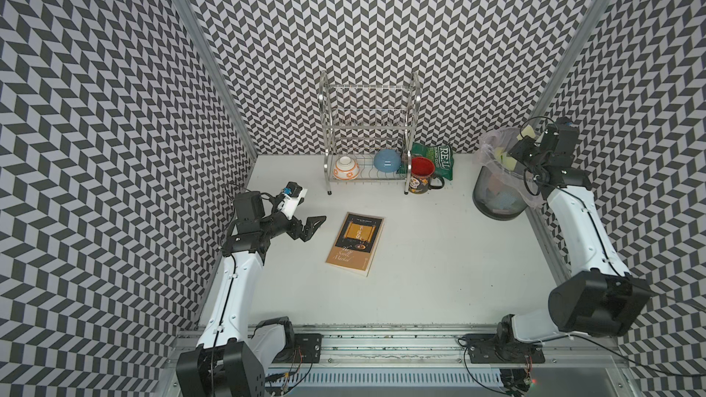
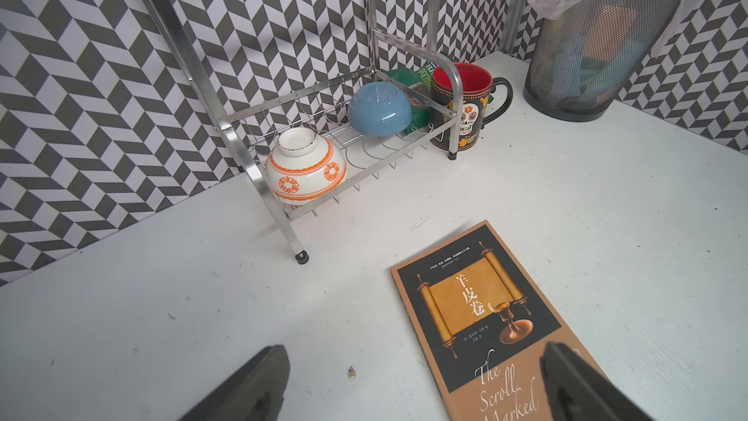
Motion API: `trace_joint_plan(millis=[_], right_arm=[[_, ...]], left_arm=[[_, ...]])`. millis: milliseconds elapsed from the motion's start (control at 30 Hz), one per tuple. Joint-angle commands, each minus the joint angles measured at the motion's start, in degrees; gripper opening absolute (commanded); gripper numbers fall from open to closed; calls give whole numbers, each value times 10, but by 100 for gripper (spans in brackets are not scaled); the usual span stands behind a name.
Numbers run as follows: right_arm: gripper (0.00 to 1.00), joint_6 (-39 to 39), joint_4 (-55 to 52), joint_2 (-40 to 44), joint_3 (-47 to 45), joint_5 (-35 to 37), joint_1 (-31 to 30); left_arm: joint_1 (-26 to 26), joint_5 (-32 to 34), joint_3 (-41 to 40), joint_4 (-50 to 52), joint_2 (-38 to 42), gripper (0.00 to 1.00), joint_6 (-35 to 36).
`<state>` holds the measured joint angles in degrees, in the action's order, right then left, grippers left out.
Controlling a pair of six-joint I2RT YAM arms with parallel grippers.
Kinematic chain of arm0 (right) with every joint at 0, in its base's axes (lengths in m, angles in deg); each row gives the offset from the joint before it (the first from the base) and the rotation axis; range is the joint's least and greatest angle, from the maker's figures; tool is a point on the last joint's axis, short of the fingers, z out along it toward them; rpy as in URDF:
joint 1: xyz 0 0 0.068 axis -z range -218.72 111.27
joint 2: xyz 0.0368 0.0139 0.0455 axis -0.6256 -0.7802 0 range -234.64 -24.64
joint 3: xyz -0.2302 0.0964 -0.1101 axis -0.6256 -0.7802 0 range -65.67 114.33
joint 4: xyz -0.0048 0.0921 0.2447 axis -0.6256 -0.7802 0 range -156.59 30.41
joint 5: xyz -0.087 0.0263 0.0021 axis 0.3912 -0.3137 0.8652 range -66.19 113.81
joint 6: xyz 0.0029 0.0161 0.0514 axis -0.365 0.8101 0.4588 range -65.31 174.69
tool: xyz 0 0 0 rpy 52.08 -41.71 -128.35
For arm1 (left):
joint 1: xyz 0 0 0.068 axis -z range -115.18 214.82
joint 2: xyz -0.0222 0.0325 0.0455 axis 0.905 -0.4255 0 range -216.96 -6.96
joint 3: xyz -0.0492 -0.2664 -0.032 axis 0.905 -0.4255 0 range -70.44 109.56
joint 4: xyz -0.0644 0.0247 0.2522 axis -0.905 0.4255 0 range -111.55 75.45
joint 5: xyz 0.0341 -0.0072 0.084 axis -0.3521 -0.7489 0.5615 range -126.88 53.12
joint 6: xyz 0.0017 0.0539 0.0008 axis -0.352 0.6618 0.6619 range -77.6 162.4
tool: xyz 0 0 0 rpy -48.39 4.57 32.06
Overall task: Peel off the used sticky note
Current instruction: Place the note in the trash bin, then reset both arms
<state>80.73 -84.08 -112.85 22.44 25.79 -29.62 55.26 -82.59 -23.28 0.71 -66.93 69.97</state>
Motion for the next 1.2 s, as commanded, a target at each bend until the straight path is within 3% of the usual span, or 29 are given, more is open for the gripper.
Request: trace_joint_plan(millis=[0, 100, 200, 400, 533, 633, 833, 967, 1000, 1067, 1133, 1167], right_arm=[[20, -24, -6, -40, 38, 19, 3], [56, -34, -20, -58, 65, 12, 5], [72, -36, -13, -43, 71, 1, 5], [75, -41, -8, 4, 74, -46, 3], [76, -46, 11, 72, 27, -58, -35], [77, -66, 58, 145, -64, -7, -128], [84, -95, 200, 281, -337, 62, -279], [88, -117, 283, 325, -508, 116, -304], [89, -121, 300, 330, -538, 131, -304], [100, -146, 351, 334, -594, 143, -304], [100, -163, 400, 337, -634, 150, -304], [100, -171, 412, 340, -646, 150, -304]], left_arm=[[-5, 4, -14, 9, 15, 100, 1], [-6, 10, -20, 8, 24, 100, 1], [-7, 11, -23, 10, 28, 100, 3], [-9, 28, -24, 0, 31, 100, -13], [-14, 105, -45, -83, 33, 100, -93], [-29, 155, -65, -145, 35, 100, -133], [-50, 178, -130, -262, 58, 100, -157], [-50, 180, -196, -354, 44, 100, -176], [-50, 179, -215, -380, 38, 100, -174], [-50, 183, -256, -436, 26, 100, -167], [-50, 202, -287, -518, 11, 100, -180], [-49, 205, -277, -505, 7, 100, -182]])
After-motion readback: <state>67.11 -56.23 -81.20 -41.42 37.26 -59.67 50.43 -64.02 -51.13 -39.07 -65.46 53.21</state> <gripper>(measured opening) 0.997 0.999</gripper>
